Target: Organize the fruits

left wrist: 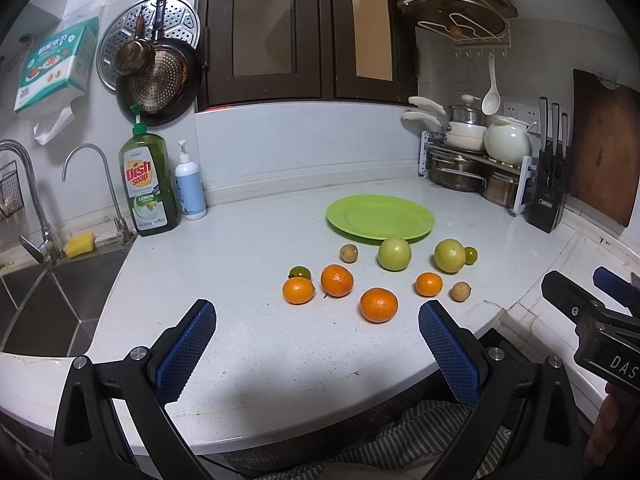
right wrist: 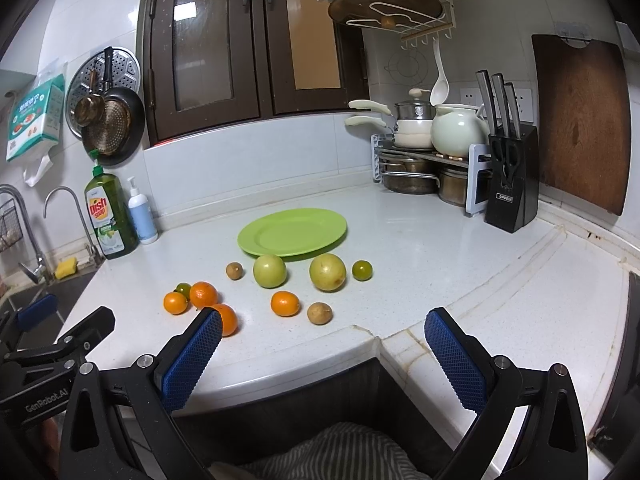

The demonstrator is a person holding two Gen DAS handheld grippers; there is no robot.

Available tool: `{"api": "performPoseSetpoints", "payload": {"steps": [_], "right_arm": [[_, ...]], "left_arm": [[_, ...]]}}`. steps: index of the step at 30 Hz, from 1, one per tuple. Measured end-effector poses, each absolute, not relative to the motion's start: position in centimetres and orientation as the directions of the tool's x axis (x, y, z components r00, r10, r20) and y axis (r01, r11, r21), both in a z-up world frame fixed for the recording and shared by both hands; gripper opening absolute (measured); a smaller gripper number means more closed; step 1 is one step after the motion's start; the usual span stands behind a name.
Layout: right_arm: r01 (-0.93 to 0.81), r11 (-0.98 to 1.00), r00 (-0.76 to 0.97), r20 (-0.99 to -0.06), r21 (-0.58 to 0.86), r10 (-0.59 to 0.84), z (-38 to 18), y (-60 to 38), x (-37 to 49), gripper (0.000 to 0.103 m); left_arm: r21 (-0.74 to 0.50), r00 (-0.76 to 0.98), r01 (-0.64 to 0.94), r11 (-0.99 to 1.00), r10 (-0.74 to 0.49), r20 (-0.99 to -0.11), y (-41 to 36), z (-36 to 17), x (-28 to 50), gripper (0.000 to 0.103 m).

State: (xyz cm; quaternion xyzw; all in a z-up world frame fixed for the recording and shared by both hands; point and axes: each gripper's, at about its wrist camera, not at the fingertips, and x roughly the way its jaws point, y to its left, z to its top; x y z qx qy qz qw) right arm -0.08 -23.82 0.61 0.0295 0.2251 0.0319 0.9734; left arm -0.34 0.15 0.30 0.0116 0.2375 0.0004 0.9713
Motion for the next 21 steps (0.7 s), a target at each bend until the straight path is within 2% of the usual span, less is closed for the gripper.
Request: {"api": "performPoseSetpoints", "payload": {"steps": [21], "right_arm": [[-0.050, 0.995, 0.896, -0.437, 0.081, 0.081, 0.57, -23.82, -0.11, 0.102]], "left_arm": [[0.029, 0.885, 0.026, 0.999, -0.009, -0.465, -0.17, 0.19, -0.31, 0.103]]}}
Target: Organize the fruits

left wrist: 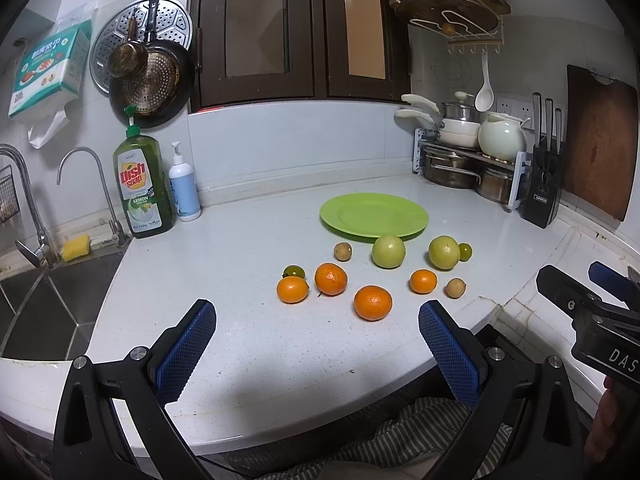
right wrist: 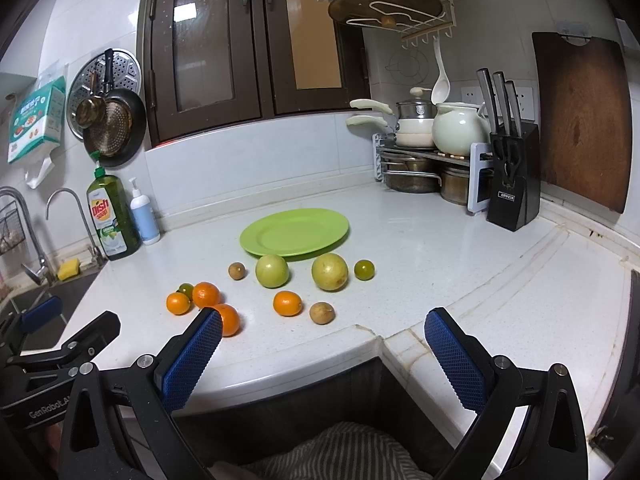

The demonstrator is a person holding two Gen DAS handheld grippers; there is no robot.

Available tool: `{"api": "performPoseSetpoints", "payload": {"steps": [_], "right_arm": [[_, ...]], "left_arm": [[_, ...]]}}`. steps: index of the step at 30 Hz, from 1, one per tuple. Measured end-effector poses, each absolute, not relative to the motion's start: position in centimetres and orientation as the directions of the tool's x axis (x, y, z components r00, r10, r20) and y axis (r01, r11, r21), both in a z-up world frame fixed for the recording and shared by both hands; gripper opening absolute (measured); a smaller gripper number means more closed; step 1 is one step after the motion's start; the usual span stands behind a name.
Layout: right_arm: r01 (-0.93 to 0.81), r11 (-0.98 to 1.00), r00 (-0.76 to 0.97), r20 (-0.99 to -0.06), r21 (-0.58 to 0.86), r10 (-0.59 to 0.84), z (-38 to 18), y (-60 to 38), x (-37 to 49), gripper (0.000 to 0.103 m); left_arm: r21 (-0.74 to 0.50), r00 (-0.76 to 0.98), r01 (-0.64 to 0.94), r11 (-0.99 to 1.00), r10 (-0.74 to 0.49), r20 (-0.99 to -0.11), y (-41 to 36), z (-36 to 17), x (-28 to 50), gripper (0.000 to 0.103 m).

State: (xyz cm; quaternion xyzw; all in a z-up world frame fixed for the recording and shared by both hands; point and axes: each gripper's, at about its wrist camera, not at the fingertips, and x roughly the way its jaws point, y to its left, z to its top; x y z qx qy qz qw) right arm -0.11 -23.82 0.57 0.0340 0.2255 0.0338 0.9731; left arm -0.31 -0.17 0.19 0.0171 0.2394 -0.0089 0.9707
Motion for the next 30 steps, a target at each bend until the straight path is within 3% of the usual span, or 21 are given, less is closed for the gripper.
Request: {"api": "performPoseSetpoints", "payload": {"steps": [23, 30], "right_arm": [[-0.055, 0.995, 0.841, -0.534, 0.081, 0.090, -2.6, -24.2, 3.7, 0.102], [-0.088, 0.995, 0.805, -0.584, 0.054, 0.103, -4.0, -23.6, 6.5, 0.091]], "left_arm": [[0.080, 0.870, 0.107, 0.991, -0.054, -0.491, -2.1, -2.3, 2.0, 0.103], [0.064, 0.841, 0.154, 0.986, -0.097, -0.532, -2.7, -3.8, 4.8, 0.090]]}}
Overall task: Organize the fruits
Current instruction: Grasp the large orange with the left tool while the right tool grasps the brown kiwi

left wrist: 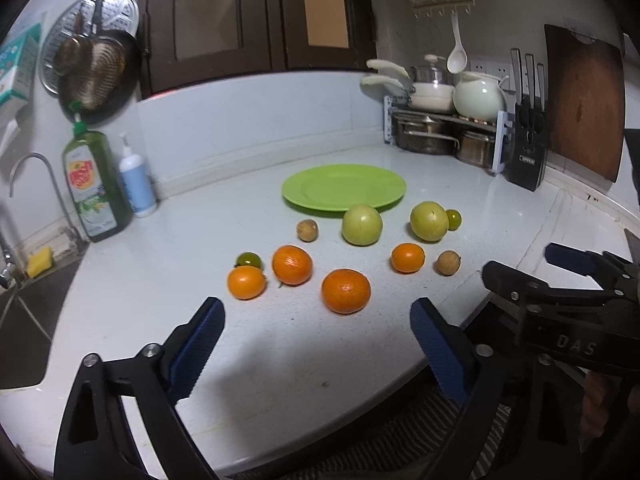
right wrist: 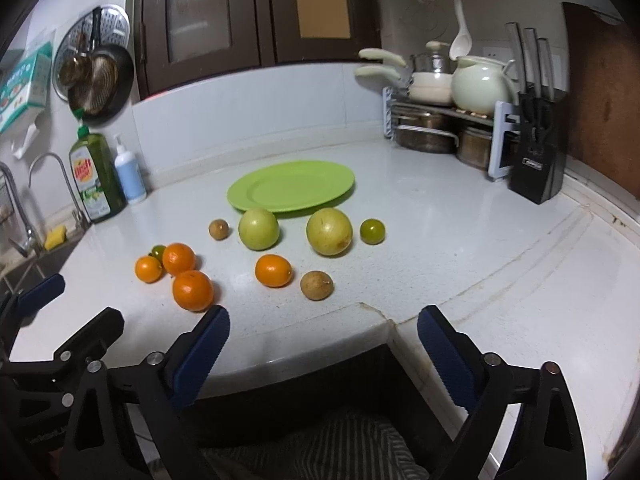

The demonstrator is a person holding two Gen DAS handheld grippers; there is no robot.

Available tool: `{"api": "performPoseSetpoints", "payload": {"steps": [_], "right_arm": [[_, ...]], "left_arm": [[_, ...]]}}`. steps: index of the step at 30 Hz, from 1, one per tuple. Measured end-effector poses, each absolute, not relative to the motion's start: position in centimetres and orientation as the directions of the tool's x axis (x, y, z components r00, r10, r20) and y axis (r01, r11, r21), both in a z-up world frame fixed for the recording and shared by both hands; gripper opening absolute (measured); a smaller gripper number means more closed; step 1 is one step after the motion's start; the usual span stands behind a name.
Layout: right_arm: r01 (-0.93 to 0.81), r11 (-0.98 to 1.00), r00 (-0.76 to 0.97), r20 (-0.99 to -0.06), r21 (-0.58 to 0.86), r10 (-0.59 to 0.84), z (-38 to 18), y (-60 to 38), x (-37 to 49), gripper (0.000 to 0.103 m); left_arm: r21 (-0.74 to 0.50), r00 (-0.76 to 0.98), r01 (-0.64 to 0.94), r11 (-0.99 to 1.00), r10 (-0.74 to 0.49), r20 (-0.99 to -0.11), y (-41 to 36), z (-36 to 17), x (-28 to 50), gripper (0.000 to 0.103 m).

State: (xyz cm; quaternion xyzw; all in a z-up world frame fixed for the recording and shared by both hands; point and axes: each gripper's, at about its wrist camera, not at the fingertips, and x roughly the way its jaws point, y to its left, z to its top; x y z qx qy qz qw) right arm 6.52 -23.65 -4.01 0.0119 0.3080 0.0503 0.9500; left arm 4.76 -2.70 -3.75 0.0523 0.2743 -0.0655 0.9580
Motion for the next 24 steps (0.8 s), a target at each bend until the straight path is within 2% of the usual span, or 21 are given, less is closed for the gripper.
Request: {"api": "performPoseSetpoints", "payload": {"steps": [12, 24], "right_arm": [[-0.130, 0.989, 0.716, -0.684, 0.067, 0.140, -6.3, -23.1, 12.3, 0.072], [-0.147, 0.985, 0.664, -0.729, 0.093, 0.168, -7.7, -23.1, 15.0, 0.052]], "left_arm": [[0.002, 0.761, 0.189, 0.982, -0.145, -0.633, -3.1, -6.4, 10.6, 0.074], [-0.039, 0.711, 0.236, 0.971, -0.200, -0.674, -3.9, -7.3, 13.0, 0.059]]}}
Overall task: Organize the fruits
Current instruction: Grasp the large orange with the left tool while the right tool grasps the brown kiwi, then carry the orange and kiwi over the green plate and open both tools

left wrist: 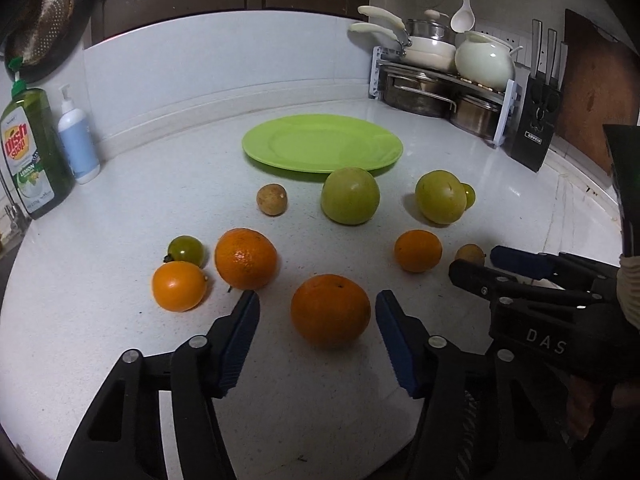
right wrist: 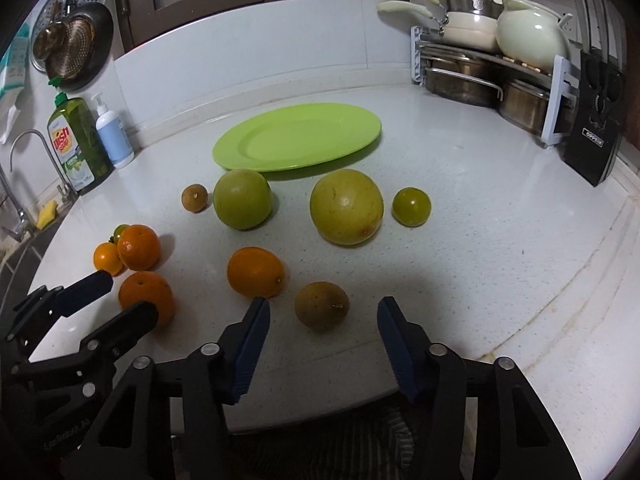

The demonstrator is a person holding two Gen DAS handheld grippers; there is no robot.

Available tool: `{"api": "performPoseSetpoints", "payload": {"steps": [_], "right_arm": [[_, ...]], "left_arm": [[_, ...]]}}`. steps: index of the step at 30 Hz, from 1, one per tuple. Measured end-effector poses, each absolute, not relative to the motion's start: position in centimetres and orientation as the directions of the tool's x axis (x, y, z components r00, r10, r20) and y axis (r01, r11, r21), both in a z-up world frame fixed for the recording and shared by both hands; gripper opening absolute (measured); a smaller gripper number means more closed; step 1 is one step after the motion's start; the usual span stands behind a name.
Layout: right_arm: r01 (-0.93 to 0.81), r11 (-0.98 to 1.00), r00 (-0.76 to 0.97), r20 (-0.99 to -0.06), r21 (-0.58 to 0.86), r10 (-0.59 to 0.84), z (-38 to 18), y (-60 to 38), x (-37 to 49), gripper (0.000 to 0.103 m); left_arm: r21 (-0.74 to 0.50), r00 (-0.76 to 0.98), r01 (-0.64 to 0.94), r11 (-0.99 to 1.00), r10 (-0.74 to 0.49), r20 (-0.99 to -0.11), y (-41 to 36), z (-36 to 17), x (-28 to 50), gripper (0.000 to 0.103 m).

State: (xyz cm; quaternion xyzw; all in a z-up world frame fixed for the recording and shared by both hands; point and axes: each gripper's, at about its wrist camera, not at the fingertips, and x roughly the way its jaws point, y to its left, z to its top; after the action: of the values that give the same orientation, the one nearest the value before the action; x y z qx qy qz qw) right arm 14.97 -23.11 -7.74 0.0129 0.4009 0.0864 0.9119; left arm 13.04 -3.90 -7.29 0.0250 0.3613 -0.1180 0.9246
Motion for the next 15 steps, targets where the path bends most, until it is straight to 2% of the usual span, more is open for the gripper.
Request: {"api": "performPoseSetpoints", "payload": {"steps": [7, 12, 15], "right_arm": [[-0.155, 0.982, 0.651, -0.736, 0.111, 0.186, -8.09, -23.00, 15.44, 0.041], [-0.164, 0.981, 0.650, -0.737, 0.103, 0.186, -8.09, -22.80, 15.51, 0.031], [-0.162, 0.981, 0.651, -0.736, 0.102, 0.184, -8.08, -22.74, 15.41, 0.030]], "left_arm": [[-0.070, 0.686, 0.261, 0.963, -0.236, -0.689, -4.11, -7.52, 13.38, 0.045], [-0.064, 0.690, 0.266, 0.962, -0.236, -0.684, -4.09, -7.48, 13.36, 0.043], [-0.055, 0.693, 0.270, 0.961, -0.233, -0.682, -4.14, -7.47, 13.28, 0.043]]}}
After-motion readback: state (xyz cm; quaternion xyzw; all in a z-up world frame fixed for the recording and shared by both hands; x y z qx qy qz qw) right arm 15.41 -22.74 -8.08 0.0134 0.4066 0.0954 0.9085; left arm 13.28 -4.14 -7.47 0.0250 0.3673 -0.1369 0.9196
